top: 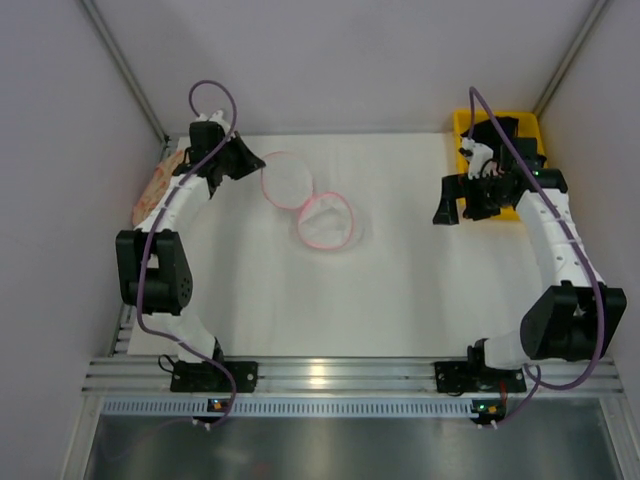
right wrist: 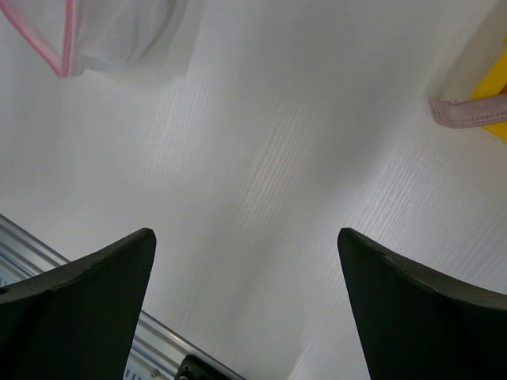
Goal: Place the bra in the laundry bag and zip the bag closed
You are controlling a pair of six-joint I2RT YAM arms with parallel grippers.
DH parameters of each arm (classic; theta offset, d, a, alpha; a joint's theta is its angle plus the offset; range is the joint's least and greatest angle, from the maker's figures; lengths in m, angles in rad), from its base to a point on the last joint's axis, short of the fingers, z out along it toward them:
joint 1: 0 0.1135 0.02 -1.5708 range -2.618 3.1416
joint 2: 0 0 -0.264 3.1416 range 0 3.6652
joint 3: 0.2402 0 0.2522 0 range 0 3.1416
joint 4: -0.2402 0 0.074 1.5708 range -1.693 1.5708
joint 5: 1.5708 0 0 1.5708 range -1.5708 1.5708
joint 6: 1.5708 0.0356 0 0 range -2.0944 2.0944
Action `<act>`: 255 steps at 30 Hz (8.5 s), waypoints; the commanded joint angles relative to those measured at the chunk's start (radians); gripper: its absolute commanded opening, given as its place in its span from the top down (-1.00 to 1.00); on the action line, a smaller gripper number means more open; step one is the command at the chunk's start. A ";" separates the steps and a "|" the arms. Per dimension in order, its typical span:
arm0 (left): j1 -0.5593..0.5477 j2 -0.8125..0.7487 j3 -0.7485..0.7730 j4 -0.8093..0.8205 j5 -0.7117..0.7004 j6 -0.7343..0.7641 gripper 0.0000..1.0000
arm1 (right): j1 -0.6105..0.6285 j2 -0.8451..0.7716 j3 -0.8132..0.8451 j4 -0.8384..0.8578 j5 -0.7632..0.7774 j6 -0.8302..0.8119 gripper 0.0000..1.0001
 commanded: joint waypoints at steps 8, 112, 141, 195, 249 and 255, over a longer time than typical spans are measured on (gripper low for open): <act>0.117 0.006 -0.105 0.269 -0.053 -0.309 1.00 | 0.001 0.031 0.036 0.042 0.021 -0.014 -0.99; -0.834 -0.091 -0.056 0.336 -0.344 0.303 -0.96 | 0.134 -0.295 0.113 0.533 0.314 0.438 1.00; -0.705 0.034 0.018 0.438 -0.394 0.375 1.00 | 0.136 -0.380 0.125 0.386 0.391 0.308 1.00; -0.203 -0.190 -0.090 -0.408 0.249 0.861 1.00 | 0.286 0.377 0.467 -0.547 -0.152 -0.611 1.00; -0.240 -0.063 -0.114 -0.251 0.099 0.649 -0.01 | 0.207 0.619 0.375 -0.547 -0.269 -0.633 -0.35; -0.242 -0.241 -0.232 -0.257 0.152 0.804 -0.21 | 0.145 0.501 0.271 -0.512 -0.203 -0.594 -0.71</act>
